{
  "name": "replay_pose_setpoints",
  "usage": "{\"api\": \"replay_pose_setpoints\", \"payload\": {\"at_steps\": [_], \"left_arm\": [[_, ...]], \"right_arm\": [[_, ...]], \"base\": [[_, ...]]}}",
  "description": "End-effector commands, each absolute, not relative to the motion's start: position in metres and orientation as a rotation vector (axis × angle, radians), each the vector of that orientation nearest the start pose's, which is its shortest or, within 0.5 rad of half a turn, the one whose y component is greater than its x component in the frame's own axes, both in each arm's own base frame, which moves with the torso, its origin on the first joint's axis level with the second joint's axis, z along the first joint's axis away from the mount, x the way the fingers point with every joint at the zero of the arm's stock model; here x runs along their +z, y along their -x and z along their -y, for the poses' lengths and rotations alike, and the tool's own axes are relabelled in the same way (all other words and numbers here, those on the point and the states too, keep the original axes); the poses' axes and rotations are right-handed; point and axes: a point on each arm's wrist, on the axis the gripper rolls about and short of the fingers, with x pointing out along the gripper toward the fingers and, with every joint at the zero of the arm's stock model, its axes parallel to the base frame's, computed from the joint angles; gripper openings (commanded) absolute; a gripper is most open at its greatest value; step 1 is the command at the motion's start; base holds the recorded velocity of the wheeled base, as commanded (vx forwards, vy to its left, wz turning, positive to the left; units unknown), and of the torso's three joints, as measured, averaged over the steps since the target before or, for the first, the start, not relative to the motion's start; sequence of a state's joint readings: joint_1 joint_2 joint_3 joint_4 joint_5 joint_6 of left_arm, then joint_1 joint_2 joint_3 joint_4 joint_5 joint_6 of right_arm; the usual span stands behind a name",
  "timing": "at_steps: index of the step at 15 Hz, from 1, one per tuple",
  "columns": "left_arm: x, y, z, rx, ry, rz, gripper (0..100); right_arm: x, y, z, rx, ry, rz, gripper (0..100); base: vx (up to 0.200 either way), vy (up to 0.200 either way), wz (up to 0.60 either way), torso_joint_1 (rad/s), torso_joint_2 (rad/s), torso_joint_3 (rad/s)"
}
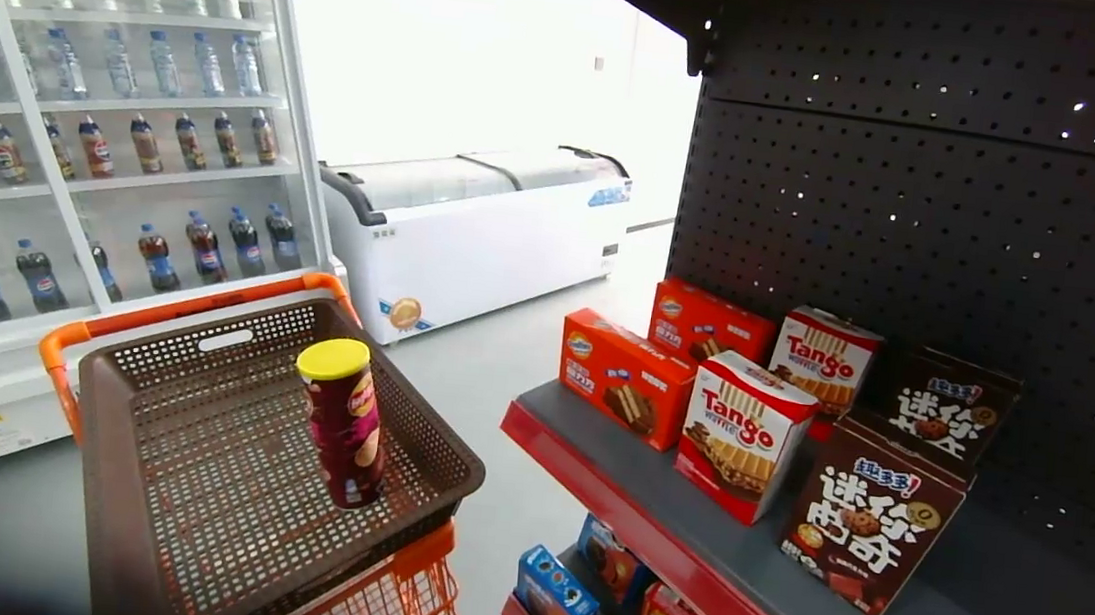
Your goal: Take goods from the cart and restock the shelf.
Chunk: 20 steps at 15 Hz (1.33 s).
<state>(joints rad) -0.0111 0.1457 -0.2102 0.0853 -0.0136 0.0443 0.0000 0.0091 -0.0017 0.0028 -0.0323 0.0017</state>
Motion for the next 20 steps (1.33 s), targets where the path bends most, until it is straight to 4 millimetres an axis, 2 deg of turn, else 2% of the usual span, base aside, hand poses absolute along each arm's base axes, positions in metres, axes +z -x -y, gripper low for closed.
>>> {"api": "replay_pose_setpoints", "payload": {"at_steps": [1,2,4,5,9,10,13,16,20], "left_arm": [[0.163,-0.015,0.001,-0.038,-0.052,-0.231,100],[0.177,-0.041,0.001,-0.037,-0.052,-0.323,100],[0.182,-0.070,0.001,-0.031,-0.052,-0.417,100],[0.178,-0.096,0.002,-0.038,-0.055,-0.502,100],[0.173,-0.174,0.002,-0.049,-0.043,-0.582,100],[0.171,-0.201,0.004,-0.064,-0.047,-0.603,100],[0.157,-0.251,0.014,-0.122,-0.049,-0.551,100],[0.132,-0.277,0.020,-0.137,-0.055,-0.549,100],[0.111,-0.288,0.021,-0.136,-0.055,-0.560,100]], "right_arm": [[0.076,0.022,0.001,-0.032,-0.001,-0.011,100],[0.076,0.022,0.001,-0.032,-0.001,-0.012,100],[0.076,0.022,0.001,-0.032,-0.001,-0.011,100],[0.076,0.022,0.001,-0.032,-0.001,-0.012,100],[0.076,0.022,0.001,-0.032,-0.001,-0.012,100],[0.076,0.022,0.001,-0.032,-0.001,-0.011,100],[0.076,0.022,0.001,-0.032,-0.001,-0.012,100],[0.076,0.022,0.001,-0.032,-0.001,-0.011,100],[0.076,0.022,0.001,-0.032,-0.001,-0.012,100]], "base": [[0.000,0.000,0.00,0.000,0.00,0.000],[0.000,0.000,0.00,0.000,0.00,0.000],[0.000,0.000,0.00,0.000,0.00,0.000],[0.000,0.000,0.00,0.000,0.00,0.000],[0.000,0.000,0.00,0.000,0.00,0.000],[0.000,0.000,0.00,0.000,0.00,0.000],[0.000,0.000,0.00,0.000,0.00,0.000],[0.000,0.000,0.00,0.000,0.00,0.000],[0.000,0.000,0.00,0.000,0.00,0.000]]}}
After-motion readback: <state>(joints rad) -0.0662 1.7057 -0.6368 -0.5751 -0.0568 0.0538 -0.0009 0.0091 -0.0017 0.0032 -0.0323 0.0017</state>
